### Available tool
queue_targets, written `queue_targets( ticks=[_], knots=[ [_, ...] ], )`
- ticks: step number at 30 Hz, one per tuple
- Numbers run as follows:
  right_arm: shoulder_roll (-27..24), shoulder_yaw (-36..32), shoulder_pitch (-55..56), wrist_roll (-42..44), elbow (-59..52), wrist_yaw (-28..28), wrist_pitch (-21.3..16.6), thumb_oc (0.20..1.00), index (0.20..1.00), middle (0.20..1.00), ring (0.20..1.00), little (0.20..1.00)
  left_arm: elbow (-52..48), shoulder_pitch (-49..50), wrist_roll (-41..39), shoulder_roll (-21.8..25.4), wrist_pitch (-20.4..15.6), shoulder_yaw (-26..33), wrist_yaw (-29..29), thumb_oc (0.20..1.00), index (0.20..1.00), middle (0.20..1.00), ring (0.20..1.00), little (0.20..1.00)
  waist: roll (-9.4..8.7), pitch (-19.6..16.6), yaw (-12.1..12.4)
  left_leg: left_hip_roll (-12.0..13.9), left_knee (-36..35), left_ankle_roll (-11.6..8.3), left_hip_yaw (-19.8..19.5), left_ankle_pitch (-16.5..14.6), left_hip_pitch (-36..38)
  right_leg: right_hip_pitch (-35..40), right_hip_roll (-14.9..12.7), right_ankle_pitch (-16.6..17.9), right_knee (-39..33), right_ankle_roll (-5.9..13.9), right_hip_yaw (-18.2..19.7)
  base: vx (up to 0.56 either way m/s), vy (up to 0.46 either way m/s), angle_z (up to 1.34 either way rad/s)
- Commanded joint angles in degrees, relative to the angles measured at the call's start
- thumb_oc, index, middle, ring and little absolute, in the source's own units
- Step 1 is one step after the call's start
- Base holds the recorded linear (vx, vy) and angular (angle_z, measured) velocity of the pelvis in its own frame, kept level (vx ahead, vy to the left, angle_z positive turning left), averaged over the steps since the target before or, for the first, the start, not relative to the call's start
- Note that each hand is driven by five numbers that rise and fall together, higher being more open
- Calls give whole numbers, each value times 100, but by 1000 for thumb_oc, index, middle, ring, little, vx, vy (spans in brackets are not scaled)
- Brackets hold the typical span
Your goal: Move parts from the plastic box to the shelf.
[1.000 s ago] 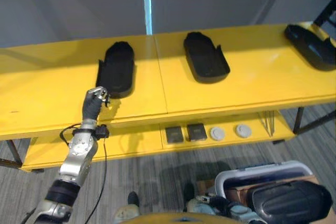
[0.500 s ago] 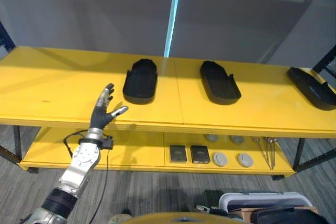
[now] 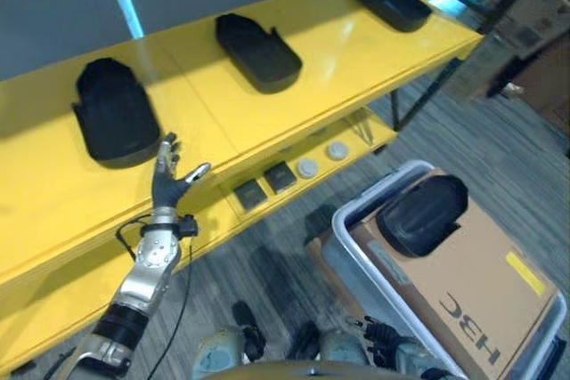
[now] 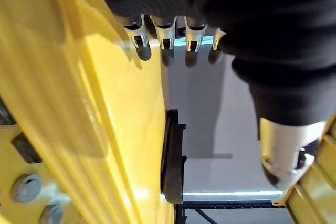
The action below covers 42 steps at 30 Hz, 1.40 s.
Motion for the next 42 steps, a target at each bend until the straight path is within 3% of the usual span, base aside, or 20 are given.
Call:
queue_targets(
  ticks=[1, 2, 4, 5, 6, 7, 8, 10, 11, 15, 17, 19, 22, 23, 27, 30, 32, 34, 39, 42],
  knots=[
    [-14, 214, -116, -36, 204, 139, -211, 1000, 1000, 1000, 1000, 1000, -238, -104, 137, 160, -264, 9, 253, 1000, 1000, 1000, 1000, 1000, -236, -103, 96, 42, -311, -658, -560, 167, 285, -239, -54, 326, -87, -4, 585, -157, -86, -14],
    [-89, 189, -146, -164, 30, 33, -13, 1000, 1000, 1000, 1000, 1000, -226, 4, 199, 156, -316, 57, 222, 1000, 1000, 1000, 1000, 1000, -336, 38, 91, 251, 775, -732, -769, -131, -88, -86, -111, 339, -291, -150, 822, -123, -31, -29],
    [-143, 167, -147, -207, 64, -1, 39, 1000, 1000, 1000, 1000, 1000, -157, 87, 166, 105, -413, 115, 178, 1000, 1000, 1000, 1000, 1000, -345, 158, 145, 310, 1353, -864, -1235, -122, -313, -55, -144, 361, -287, -195, 1034, -79, 34, -80],
    [-180, 126, -150, 103, 145, -2, 13, 1000, 1000, 1000, 1000, 1000, -151, 180, 146, 109, -486, 183, 137, 1000, 1000, 1000, 1000, 1000, -357, 219, 220, 260, 1421, -866, -1608, 74, -442, -90, -177, 480, -346, -239, 1183, -34, 128, -85],
    [-195, 112, -176, 114, 204, 71, 0, 1000, 1000, 1000, 1000, 1000, -151, 255, 210, 125, -487, 243, 158, 1000, 1000, 1000, 1000, 1000, -328, 212, 294, 141, 1150, -881, -2091, 79, -393, -76, -149, 505, -399, -216, 1422, -9, 162, -70],
    [-203, 114, -190, 73, 228, 107, -9, 1000, 1000, 1000, 1000, 1000, -150, 288, 238, 132, -507, 267, 171, 1000, 1000, 1000, 1000, 1000, -314, 209, 327, 101, 976, -888, -2277, 87, -334, -69, -142, 509, -410, -206, 1526, 118, 297, -105],
    [-253, 181, -250, -236, 303, 215, -55, 1000, 1000, 1000, 1000, 1000, -174, 403, 253, 165, -515, 333, 243, 1000, 1000, 1000, 1000, 1000, -237, 130, 430, 74, 206, -951, -2988, 246, -138, -128, -96, 472, -386, -189, 1903, 138, 293, -138],
    [-296, 252, -268, -548, 410, 299, -89, 1000, 1000, 1000, 1000, 1000, -285, 503, 175, 205, -387, 346, 184, 1000, 1000, 1000, 1000, 1000, -136, 61, 552, 133, -277, -1068, -3727, 571, -151, -151, -35, 330, -286, -198, 2326, 187, 298, -135],
    [-297, 261, -265, -557, 437, 290, -97, 1000, 1000, 1000, 1000, 1000, -306, 507, 197, 206, -368, 338, 172, 1000, 1000, 1000, 1000, 1000, -119, 63, 581, 126, -307, -1083, -3833, 615, -167, -144, -24, 289, -249, -207, 2396, 172, 308, -156],
    [-228, 5, -105, 725, 412, -88, -160, 1000, 1000, 1000, 1000, 1000, -148, 174, 446, 262, -147, -27, -149, 1000, 1000, 1000, 1000, 1000, 39, -21, 385, 95, -538, -1036, -3724, 541, 38, -232, -139, 129, -55, -145, 2372, 91, 238, -91],
    [-171, -161, -5, 526, 318, -118, -252, 1000, 1000, 1000, 1000, 1000, -104, 120, 620, 314, -36, -113, -234, 1000, 1000, 1000, 1000, 1000, 48, -58, 269, 22, -586, -961, -3673, 432, 164, -296, -220, 179, -55, -74, 2442, 97, 201, -63],
    [-94, -201, 118, 341, 212, -260, -800, 1000, 1000, 1000, 1000, 1000, 148, 89, 688, 395, 103, -324, -389, 1000, 1000, 1000, 1000, 1000, 62, -91, 148, -97, -583, -813, -3637, 292, 261, -404, -304, 255, -19, 1, 2596, 123, 168, -40],
    [-68, -229, 168, 991, -49, -263, -1327, 1000, 1000, 1000, 1000, 1000, 301, 123, 920, 441, 212, -459, -439, 1000, 1000, 1000, 1000, 1000, 50, -125, 90, -164, -563, -713, -3572, 199, 300, -443, -339, 306, -46, 36, 2647, 75, 45, -39],
    [-93, -270, 235, 1227, -720, -395, -1837, 1000, 1000, 1000, 1000, 1000, 514, 186, 1036, 467, 243, -529, -508, 1000, 1000, 1000, 1000, 1000, 30, -152, 11, -175, -560, -649, -3425, 157, 328, -531, -343, 360, -33, 68, 2676, 54, 32, -61],
    [-334, -257, 463, 675, -2464, -862, -2514, 1000, 1000, 1000, 1000, 1000, 919, 383, 1057, 518, 379, -562, -823, 1000, 1000, 1000, 1000, 1000, 12, -120, -201, -121, -593, -619, -2998, 88, 418, -685, -384, 462, -44, 163, 2558, 58, 28, -45],
    [-588, -358, 597, 77, -3564, -1227, -2539, 1000, 1000, 1000, 1000, 1000, 1266, 564, 1013, 488, 454, -621, -1031, 1000, 1000, 1000, 1000, 1000, -22, -141, -374, -158, -656, -599, -2893, 79, 465, -679, -372, 589, -278, 218, 2685, 94, -13, -41],
    [-840, -439, 613, -359, -4356, -1612, -2531, 1000, 1000, 1000, 1000, 1000, 1636, 645, 489, 365, 592, -621, -888, 1000, 1000, 1000, 1000, 1000, -50, -139, -481, -182, -675, -604, -2823, 74, 470, -706, -353, 735, -520, 249, 2763, 88, -40, -29],
    [-1047, -457, 499, -579, -4925, -1813, -2221, 1000, 1000, 1000, 1000, 1000, 2184, 601, 420, 153, 607, -548, -817, 1000, 1000, 1000, 1000, 1000, -79, -99, -537, -188, -629, -607, -2773, 49, 416, -759, -330, 836, -667, 252, 2840, 52, -48, 1],
    [-1317, -353, -114, -716, -5166, -2368, -1896, 1000, 1000, 1000, 1000, 1000, 3312, 328, 502, -199, 531, -475, -826, 1000, 1000, 1000, 1000, 1000, -134, 55, -501, -173, -619, -629, -2719, 82, 281, -880, -313, 926, -779, 251, 2903, 26, -53, -9],
    [-1736, -71, -1695, -878, -4617, -3165, -1437, 1000, 1000, 1000, 1000, 1000, 4064, -147, 719, -344, 461, -791, -1065, 1000, 1000, 1000, 1000, 1000, -160, 377, -259, -165, -533, -659, -2779, 141, -69, -1100, -333, 984, -804, 233, 2844, -96, -78, -7]
  ],
)
